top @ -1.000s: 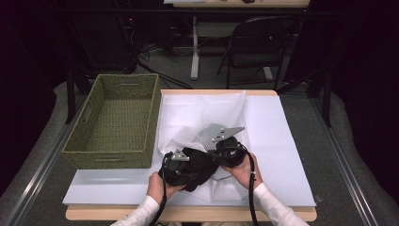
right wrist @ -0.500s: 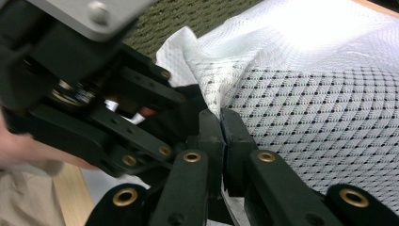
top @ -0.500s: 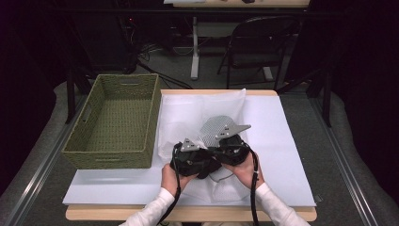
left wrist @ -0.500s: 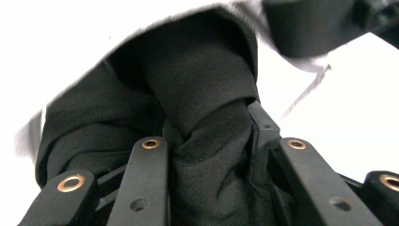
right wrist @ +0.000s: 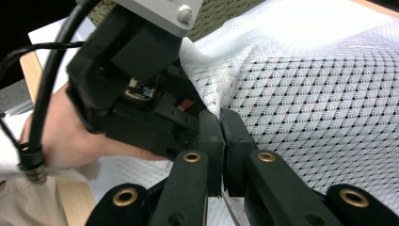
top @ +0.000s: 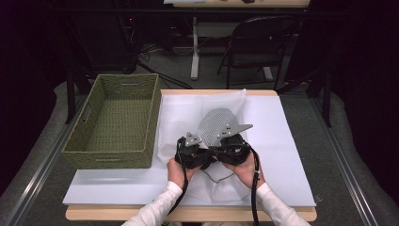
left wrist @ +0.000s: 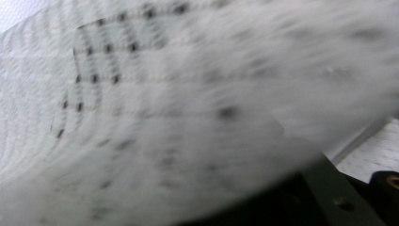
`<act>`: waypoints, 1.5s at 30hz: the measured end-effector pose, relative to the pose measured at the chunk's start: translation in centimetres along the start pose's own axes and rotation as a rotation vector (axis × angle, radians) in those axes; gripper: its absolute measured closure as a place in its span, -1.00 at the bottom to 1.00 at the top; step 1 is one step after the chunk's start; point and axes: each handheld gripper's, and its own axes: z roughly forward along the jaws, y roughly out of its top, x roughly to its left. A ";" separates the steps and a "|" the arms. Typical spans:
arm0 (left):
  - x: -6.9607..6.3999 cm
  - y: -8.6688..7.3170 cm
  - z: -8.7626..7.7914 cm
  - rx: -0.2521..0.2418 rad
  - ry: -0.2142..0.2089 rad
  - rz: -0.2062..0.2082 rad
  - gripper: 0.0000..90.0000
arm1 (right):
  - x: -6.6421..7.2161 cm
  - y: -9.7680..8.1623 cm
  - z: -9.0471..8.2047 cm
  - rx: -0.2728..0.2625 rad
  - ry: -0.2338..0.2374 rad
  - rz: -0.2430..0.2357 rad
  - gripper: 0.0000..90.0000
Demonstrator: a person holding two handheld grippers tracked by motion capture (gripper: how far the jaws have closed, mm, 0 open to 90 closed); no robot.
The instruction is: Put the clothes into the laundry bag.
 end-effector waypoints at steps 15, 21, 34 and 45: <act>0.3 -1.7 -0.3 0.116 -0.041 0.030 -0.48 | -0.5 -0.3 0.3 0.017 0.003 0.022 0.97; -0.4 -2.6 -1.0 0.145 0.022 0.030 -0.45 | -0.5 -0.3 0.4 0.018 0.003 0.018 0.97; -0.2 -3.1 -0.6 0.015 0.022 -0.006 0.52 | -0.4 -0.2 0.2 0.011 0.003 0.022 0.98; 0.1 -0.5 1.0 -0.079 0.064 -0.051 0.52 | -0.4 0.0 -0.3 -0.021 0.010 0.032 0.98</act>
